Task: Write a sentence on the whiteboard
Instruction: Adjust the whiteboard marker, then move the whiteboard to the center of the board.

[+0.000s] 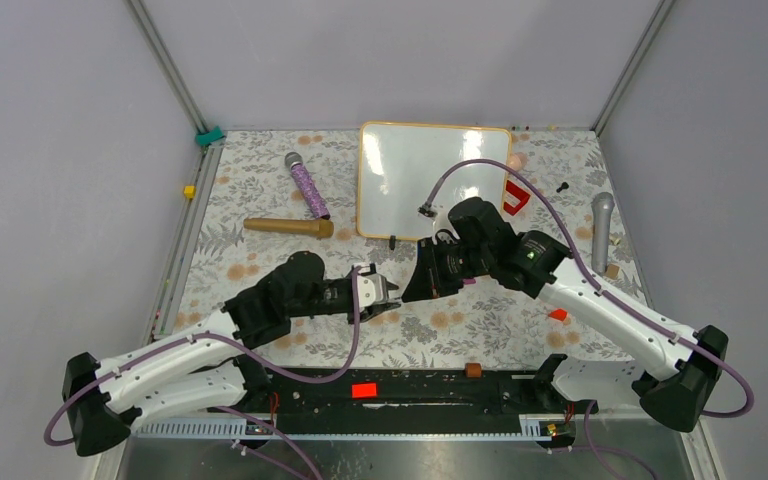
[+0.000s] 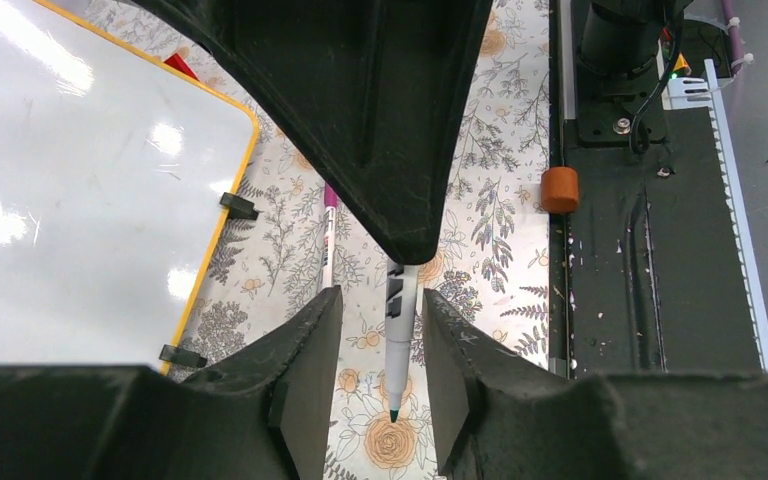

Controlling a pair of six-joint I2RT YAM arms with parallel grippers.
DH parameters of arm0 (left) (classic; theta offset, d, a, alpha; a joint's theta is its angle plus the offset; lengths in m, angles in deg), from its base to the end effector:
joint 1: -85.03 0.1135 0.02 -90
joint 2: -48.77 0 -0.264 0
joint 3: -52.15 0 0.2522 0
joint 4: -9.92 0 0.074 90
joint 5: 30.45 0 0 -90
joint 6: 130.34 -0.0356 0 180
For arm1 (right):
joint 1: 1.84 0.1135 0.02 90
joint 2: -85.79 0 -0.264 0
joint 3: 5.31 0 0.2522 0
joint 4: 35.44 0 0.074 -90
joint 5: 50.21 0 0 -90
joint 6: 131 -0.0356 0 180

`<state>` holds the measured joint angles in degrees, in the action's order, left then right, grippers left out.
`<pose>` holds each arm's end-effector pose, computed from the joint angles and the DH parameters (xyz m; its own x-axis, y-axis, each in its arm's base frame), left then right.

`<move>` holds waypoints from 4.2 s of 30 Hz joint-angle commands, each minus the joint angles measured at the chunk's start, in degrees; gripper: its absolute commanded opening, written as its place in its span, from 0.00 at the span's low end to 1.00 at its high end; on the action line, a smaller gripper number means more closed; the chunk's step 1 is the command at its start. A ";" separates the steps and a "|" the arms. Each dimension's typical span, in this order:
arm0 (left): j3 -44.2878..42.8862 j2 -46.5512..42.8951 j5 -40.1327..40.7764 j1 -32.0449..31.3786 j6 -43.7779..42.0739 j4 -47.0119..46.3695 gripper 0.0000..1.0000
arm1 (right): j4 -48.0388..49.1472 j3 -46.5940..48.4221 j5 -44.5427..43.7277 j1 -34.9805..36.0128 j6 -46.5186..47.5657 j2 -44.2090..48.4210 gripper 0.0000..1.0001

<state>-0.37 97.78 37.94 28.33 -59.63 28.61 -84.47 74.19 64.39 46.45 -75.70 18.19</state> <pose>0.0999 -0.1760 0.3002 0.1855 0.2771 -0.9428 0.9651 0.1291 0.2278 0.1559 0.1972 0.3454 -0.8423 -0.1671 -0.5124 -0.5110 0.5502 0.6605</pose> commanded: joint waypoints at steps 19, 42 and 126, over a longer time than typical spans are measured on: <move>-1.77 1.91 -0.18 -0.77 -1.63 0.49 0.00 | 1.10 0.88 1.05 -0.57 0.48 1.01 0.27; -1.63 1.98 -0.22 -0.77 -1.37 -0.30 0.00 | 3.99 -1.04 3.01 -0.57 -0.84 -1.67 0.12; -0.68 -1.42 20.24 27.46 55.05 10.22 0.99 | -14.32 -8.97 -50.80 -11.68 7.88 23.09 0.00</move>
<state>0.06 96.14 55.60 55.06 -1.55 46.08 -99.96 63.35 15.23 37.92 -68.84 45.62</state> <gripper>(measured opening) 0.985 0.195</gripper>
